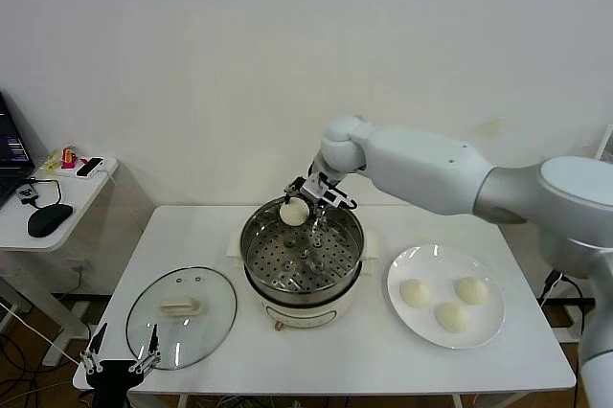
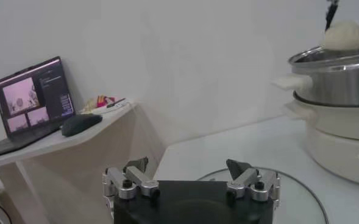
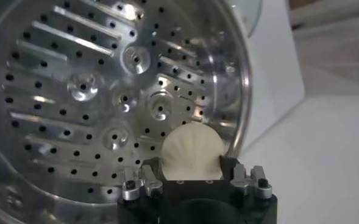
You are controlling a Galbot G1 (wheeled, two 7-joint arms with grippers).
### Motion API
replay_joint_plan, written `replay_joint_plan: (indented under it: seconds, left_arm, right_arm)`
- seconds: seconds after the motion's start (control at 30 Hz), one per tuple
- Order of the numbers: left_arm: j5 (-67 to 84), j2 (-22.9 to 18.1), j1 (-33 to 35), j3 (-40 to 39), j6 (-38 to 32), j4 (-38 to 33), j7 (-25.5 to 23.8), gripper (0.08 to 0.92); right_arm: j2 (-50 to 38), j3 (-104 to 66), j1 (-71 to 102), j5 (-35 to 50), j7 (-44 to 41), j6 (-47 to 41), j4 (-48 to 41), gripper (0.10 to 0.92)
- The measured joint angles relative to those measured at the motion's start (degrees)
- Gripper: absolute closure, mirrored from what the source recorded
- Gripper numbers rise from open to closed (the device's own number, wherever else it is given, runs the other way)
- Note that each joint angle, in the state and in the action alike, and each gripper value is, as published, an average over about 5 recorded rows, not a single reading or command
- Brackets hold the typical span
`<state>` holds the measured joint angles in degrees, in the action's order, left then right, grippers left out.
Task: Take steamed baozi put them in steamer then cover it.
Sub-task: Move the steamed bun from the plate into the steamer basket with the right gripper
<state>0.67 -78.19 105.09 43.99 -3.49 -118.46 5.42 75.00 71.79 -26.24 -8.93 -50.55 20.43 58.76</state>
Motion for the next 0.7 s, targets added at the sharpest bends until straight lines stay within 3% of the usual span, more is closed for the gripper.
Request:
replay_joint_plan:
  seconds: [0.33,0.6,0.7]
  left_arm:
    - [-0.07,0.1,-0.01,-0.11,-0.02,-0.28,0.05,0.177]
    - [-0.09,0.06,-0.06,-0.16,0.09,-0.75,0.07,0.177]
    - [-0.05,0.19,-0.12,-0.22,0.2,-0.82,0.06,0.177]
  right_arm:
    - [2.0,0.35,1.61,-4.04,1.37,4.64,-3.26,0.384]
    - [2.19,0.72,0.95,-3.95,1.43,5.96,-3.58,0.23]
    - [1.43,1.24,-0.24,-1.97,0.34,4.72,-2.16,0.206]
